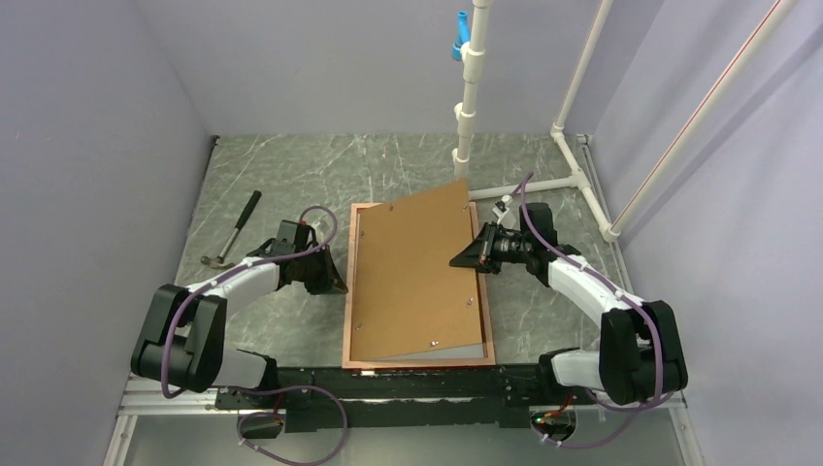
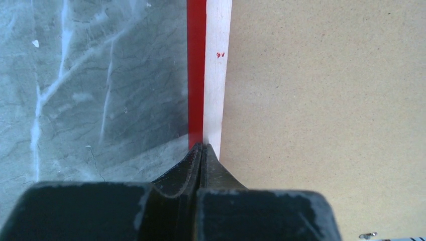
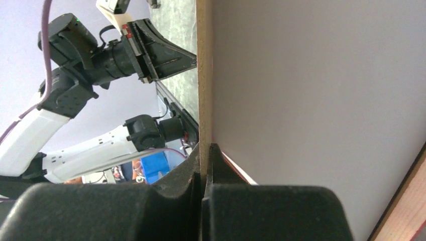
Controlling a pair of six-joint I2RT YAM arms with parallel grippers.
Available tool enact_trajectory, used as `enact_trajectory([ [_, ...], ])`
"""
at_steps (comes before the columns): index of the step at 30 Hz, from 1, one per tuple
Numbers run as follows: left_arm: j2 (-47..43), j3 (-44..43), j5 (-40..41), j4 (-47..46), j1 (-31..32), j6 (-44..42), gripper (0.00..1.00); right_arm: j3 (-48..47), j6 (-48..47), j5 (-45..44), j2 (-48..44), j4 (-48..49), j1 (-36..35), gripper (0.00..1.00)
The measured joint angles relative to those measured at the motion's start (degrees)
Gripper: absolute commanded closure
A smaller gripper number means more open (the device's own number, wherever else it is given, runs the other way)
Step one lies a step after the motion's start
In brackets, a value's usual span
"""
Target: Put the photo into the frame
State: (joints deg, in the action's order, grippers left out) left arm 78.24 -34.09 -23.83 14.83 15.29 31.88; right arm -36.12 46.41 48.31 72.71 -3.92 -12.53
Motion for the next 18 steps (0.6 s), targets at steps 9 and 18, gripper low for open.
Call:
enact_trajectory([
  [9,0.6,-0.4,-0.3,0.1,0.0,-0.4,0.98,-3.4,-5.4,0.9,4.8,-3.9,0.4,1.00],
  [18,0.8,-0.7,-0.4,0.3,0.0,-0.8,0.98,-3.5,-6.5,0.8,5.7,-4.7,0.7,0.87],
])
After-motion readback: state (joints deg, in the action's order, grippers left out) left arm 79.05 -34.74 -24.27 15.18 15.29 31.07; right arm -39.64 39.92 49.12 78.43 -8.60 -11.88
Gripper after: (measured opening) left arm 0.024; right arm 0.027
